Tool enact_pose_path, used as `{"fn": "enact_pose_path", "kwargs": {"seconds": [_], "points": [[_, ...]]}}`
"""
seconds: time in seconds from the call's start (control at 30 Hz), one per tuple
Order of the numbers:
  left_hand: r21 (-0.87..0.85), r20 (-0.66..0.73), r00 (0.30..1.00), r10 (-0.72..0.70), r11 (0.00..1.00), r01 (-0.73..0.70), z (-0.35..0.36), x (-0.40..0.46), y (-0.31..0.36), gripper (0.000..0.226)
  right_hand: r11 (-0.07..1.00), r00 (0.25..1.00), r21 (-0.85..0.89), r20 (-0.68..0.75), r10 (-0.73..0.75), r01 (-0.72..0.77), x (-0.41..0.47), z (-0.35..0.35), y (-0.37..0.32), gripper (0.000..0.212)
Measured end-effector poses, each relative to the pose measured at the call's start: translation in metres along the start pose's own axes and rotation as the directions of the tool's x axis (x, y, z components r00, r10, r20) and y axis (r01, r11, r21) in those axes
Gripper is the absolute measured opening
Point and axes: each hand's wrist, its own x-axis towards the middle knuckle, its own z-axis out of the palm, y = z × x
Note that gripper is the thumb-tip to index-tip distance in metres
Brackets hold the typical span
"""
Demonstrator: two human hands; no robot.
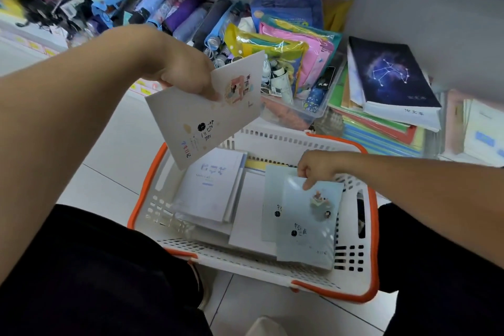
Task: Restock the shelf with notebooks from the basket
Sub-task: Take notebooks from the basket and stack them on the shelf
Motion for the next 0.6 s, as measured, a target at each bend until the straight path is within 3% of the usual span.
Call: {"fn": "enact_pose_path", "kwargs": {"seconds": [0.03, 0.1, 0.2, 0.27, 0.33, 0.43, 0.5, 0.6], "points": [[0.001, -0.006, 1.0, 0.008, 1.0, -0.008, -0.001, -0.001, 0.0, 0.014, 0.996, 0.993, 0.063, 0.089, -0.076, 0.07, -0.01, -0.019, -0.007, 0.024], [-0.013, -0.033, 0.999, 0.021, 1.0, -0.021, -0.003, 0.0, 0.0, 0.021, 0.972, 0.969, 0.14, 0.137, -0.206, 0.187, -0.037, -0.061, -0.02, 0.024], [-0.021, -0.097, 0.991, 0.096, 0.995, -0.099, -0.006, -0.005, 0.003, 0.022, 0.9, 0.929, 0.237, -0.022, -0.37, 0.365, -0.089, -0.123, -0.041, 0.007], [-0.082, -0.149, 0.974, 0.168, 0.98, -0.181, -0.007, -0.008, 0.007, 0.023, 0.806, 0.879, 0.352, -0.219, -0.424, 0.476, -0.115, -0.154, -0.05, 0.015], [-0.278, -0.179, 0.957, 0.228, 0.921, -0.272, -0.006, -0.01, 0.011, 0.024, 0.704, 0.8, 0.406, -0.442, -0.406, 0.582, -0.129, -0.177, -0.057, 0.014], [-0.624, -0.231, 0.945, 0.23, 0.711, -0.325, -0.011, -0.013, 0.025, 0.033, 0.656, 0.614, 0.314, -0.733, -0.292, 0.686, -0.132, -0.201, -0.068, 0.009], [-0.72, -0.316, 0.934, 0.17, 0.599, -0.352, -0.015, -0.017, 0.033, 0.042, 0.664, 0.533, 0.276, -0.818, -0.217, 0.694, -0.132, -0.212, -0.073, 0.008], [-0.798, -0.304, 0.93, 0.205, 0.479, -0.366, -0.02, -0.026, 0.037, 0.048, 0.613, 0.507, 0.341, -0.854, -0.115, 0.713, -0.132, -0.217, -0.078, 0.006]]}}
